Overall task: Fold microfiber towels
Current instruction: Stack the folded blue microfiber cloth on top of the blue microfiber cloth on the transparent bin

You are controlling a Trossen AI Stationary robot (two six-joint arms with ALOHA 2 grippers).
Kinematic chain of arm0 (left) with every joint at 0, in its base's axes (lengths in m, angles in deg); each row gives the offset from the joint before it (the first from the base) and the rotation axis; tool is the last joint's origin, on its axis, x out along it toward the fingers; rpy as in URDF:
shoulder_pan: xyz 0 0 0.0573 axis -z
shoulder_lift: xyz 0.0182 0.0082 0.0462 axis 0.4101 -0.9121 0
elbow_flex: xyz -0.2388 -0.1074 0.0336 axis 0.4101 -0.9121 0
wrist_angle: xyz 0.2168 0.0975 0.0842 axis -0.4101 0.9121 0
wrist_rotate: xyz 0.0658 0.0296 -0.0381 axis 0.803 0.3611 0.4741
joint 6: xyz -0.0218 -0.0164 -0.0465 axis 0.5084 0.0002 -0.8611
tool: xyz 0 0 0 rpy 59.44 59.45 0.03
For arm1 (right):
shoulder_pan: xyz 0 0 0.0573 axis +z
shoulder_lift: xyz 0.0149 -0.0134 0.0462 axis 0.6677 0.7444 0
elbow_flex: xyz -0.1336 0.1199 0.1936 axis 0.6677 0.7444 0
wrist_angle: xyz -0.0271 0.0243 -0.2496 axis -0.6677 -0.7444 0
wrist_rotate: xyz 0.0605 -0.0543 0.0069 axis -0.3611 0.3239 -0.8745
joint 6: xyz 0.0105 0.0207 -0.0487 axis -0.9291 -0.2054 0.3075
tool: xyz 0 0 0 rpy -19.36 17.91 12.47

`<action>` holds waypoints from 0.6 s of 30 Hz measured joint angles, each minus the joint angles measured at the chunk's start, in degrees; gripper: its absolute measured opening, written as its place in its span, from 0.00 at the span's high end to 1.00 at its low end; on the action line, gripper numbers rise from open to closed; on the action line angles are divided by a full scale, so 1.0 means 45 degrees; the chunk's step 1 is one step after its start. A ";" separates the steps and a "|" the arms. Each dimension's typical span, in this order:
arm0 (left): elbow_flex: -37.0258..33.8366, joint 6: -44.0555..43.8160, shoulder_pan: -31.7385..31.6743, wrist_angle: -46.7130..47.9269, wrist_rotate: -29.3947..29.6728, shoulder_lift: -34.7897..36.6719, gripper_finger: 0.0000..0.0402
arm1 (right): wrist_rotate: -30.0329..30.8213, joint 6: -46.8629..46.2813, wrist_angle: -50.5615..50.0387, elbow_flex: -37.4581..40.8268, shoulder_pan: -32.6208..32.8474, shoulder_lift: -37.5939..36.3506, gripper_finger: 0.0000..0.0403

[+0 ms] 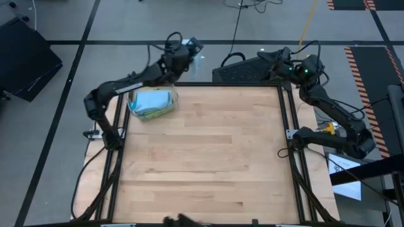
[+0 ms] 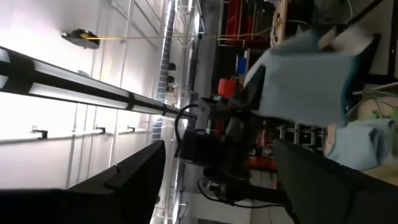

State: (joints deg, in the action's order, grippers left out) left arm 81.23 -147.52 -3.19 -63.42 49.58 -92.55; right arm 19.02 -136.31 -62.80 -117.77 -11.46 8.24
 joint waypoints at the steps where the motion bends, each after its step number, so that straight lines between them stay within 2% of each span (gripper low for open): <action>1: 0.0002 -0.0184 0.0031 0.0918 0.0346 0.0311 0.97 | -0.0118 0.0000 0.0000 0.0000 -0.0117 0.0040 0.28; 6: 0.0012 -0.2515 0.0808 0.5819 0.2834 0.1365 0.97 | -0.1134 0.0047 0.0003 0.0000 -0.0602 0.0240 0.28; 11: 0.0017 -0.6539 0.2028 1.0990 0.4849 0.1863 0.97 | -0.2055 0.0210 -0.0005 0.0000 -0.0963 0.0412 0.28; 14: -0.0045 -0.9564 0.2360 1.4150 0.5374 0.1819 0.97 | -0.2396 0.0369 0.0012 0.0000 -0.1140 0.0464 0.28; 18: -0.1214 -1.2475 0.2487 1.5742 0.5675 0.1850 0.97 | -0.2789 0.0409 -0.0001 0.0000 -0.1342 0.0547 0.28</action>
State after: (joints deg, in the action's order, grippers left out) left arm 75.77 -203.66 8.00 7.41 75.12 -84.22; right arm 6.47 -134.47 -62.80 -117.77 -17.50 10.70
